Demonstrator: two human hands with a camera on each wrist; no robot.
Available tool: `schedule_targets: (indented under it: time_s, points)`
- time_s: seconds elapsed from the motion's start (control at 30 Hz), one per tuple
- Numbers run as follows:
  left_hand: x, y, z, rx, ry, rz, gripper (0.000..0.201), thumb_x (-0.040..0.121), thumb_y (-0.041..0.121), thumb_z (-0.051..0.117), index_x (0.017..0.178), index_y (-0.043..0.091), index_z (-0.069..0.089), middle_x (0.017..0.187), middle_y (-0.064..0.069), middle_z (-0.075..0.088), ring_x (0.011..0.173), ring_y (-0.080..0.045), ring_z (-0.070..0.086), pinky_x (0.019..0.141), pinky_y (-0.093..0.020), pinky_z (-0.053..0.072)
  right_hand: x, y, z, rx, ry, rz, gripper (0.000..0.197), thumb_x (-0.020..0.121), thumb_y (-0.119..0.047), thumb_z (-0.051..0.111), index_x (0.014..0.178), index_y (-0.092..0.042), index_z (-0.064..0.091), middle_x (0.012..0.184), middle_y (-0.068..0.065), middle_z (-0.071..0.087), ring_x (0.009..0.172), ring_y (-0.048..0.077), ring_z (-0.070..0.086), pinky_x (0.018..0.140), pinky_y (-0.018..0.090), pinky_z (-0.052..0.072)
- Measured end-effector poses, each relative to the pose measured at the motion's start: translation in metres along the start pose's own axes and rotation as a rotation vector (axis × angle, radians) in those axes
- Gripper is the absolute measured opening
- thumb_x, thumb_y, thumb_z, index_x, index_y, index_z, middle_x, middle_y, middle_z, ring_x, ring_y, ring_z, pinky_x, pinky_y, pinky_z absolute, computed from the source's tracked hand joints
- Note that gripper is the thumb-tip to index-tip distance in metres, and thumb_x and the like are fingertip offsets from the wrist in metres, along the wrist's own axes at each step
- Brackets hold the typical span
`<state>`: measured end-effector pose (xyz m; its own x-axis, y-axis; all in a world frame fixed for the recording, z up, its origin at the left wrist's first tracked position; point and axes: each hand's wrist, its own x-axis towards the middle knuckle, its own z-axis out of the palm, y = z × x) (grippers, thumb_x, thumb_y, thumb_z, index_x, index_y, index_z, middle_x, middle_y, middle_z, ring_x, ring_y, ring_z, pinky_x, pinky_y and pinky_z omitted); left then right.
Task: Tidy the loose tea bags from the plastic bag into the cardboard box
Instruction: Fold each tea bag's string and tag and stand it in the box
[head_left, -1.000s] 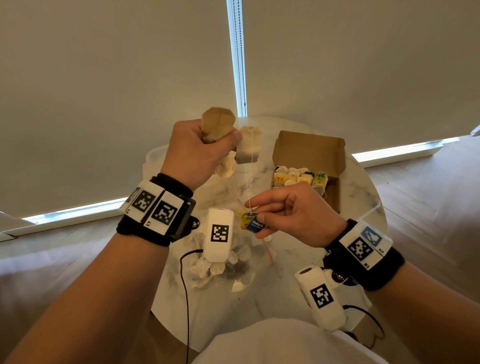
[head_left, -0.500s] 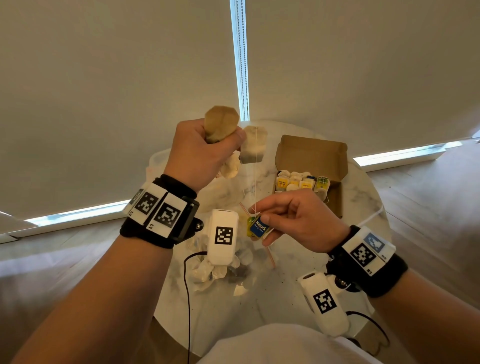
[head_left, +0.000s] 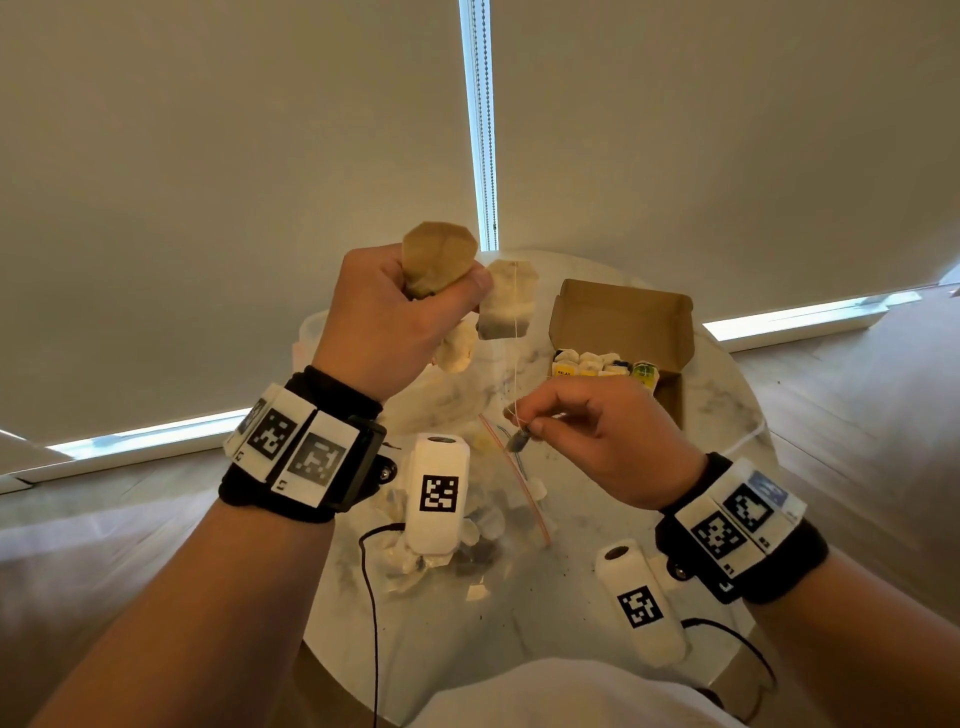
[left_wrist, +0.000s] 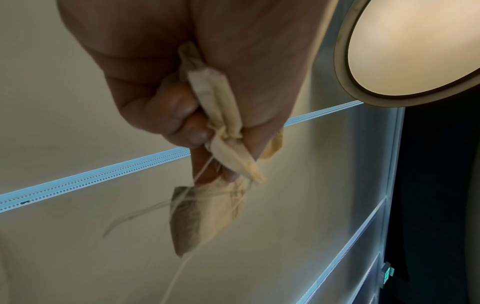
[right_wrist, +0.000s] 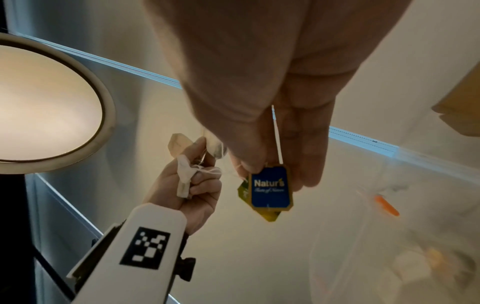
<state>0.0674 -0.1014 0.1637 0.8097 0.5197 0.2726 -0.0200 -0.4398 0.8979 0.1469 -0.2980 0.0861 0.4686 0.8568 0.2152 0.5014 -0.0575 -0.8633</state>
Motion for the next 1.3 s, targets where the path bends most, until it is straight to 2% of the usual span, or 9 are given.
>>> schedule_targets:
  time_s: [0.13, 0.3, 0.47, 0.7, 0.9, 1.0, 1.1, 1.2, 1.3]
  points:
    - [0.001, 0.0, -0.002, 0.033, 0.002, 0.008, 0.012, 0.087, 0.017, 0.075, 0.086, 0.005, 0.076, 0.08, -0.014, 0.074, 0.073, -0.028, 0.068, 0.067, -0.035, 0.055, 0.002, -0.002, -0.005, -0.078, 0.117, -0.07, 0.016, 0.086, -0.004, 0.07, 0.098, -0.012, 0.076, 0.1, -0.004, 0.074, 0.092, 0.005, 0.07, 0.082, 0.026, 0.058]
    - [0.0, -0.002, -0.001, 0.049, 0.004, -0.021, 0.011, 0.087, 0.017, 0.075, 0.085, 0.006, 0.076, 0.08, -0.012, 0.074, 0.068, -0.019, 0.067, 0.062, -0.02, 0.052, 0.005, 0.0, -0.009, -0.145, 0.135, -0.024, 0.016, 0.084, -0.011, 0.072, 0.093, -0.022, 0.077, 0.089, -0.01, 0.068, 0.076, 0.014, 0.064, 0.069, 0.029, 0.056]
    - [0.0, 0.0, 0.0, 0.045, 0.004, -0.027, 0.014, 0.086, 0.017, 0.075, 0.086, 0.003, 0.075, 0.081, -0.015, 0.074, 0.07, -0.022, 0.067, 0.064, -0.023, 0.052, 0.006, 0.002, -0.009, -0.223, 0.136, -0.016, 0.016, 0.085, -0.008, 0.069, 0.092, -0.022, 0.075, 0.084, -0.014, 0.068, 0.074, 0.008, 0.064, 0.066, 0.02, 0.053]
    - [0.0, 0.011, 0.001, 0.036, -0.043, 0.004, 0.003, 0.087, 0.015, 0.074, 0.084, 0.014, 0.076, 0.08, -0.009, 0.074, 0.076, -0.021, 0.069, 0.07, -0.029, 0.056, 0.027, 0.005, -0.018, -0.283, 0.196, 0.055, 0.014, 0.089, -0.013, 0.068, 0.097, -0.022, 0.075, 0.09, -0.011, 0.069, 0.08, 0.004, 0.064, 0.071, 0.018, 0.053]
    - [0.004, 0.021, 0.004, 0.028, -0.065, 0.031, 0.004, 0.087, 0.012, 0.074, 0.084, 0.012, 0.075, 0.076, -0.004, 0.072, 0.069, -0.009, 0.066, 0.066, -0.02, 0.054, 0.051, -0.001, -0.008, -0.216, 0.154, 0.072, 0.012, 0.09, -0.015, 0.069, 0.098, -0.016, 0.077, 0.082, -0.02, 0.066, 0.073, -0.007, 0.061, 0.065, 0.005, 0.043]
    - [0.007, 0.019, 0.001, 0.056, -0.046, 0.036, 0.01, 0.087, 0.016, 0.074, 0.084, 0.006, 0.075, 0.078, -0.015, 0.071, 0.075, -0.026, 0.067, 0.069, -0.035, 0.055, 0.056, -0.003, -0.01, -0.214, 0.184, 0.074, 0.006, 0.091, -0.013, 0.066, 0.092, -0.011, 0.072, 0.085, -0.011, 0.067, 0.073, -0.003, 0.06, 0.064, 0.007, 0.043]
    - [0.011, 0.014, -0.002, 0.066, -0.036, 0.032, 0.017, 0.087, 0.017, 0.074, 0.086, 0.001, 0.074, 0.08, -0.019, 0.071, 0.076, -0.031, 0.066, 0.071, -0.042, 0.055, 0.055, -0.007, -0.014, -0.151, 0.116, 0.07, 0.023, 0.094, -0.005, 0.06, 0.082, -0.025, 0.063, 0.087, -0.016, 0.067, 0.083, -0.005, 0.063, 0.069, 0.006, 0.046]
    - [0.011, 0.013, -0.001, 0.069, -0.032, 0.023, 0.009, 0.087, 0.017, 0.075, 0.085, 0.008, 0.075, 0.08, -0.013, 0.073, 0.075, -0.025, 0.067, 0.069, -0.034, 0.056, 0.053, -0.005, -0.017, -0.098, 0.015, 0.12, 0.033, 0.096, -0.005, 0.055, 0.081, -0.034, 0.057, 0.092, -0.013, 0.07, 0.088, 0.001, 0.066, 0.076, 0.012, 0.052]
    - [0.01, 0.014, 0.001, 0.047, -0.043, 0.025, 0.003, 0.087, 0.015, 0.074, 0.084, 0.015, 0.075, 0.08, -0.006, 0.074, 0.075, -0.02, 0.069, 0.068, -0.024, 0.056, 0.052, 0.001, -0.016, -0.185, 0.039, 0.11, 0.016, 0.093, -0.011, 0.062, 0.092, -0.024, 0.071, 0.093, -0.018, 0.065, 0.086, -0.001, 0.062, 0.073, 0.009, 0.047]
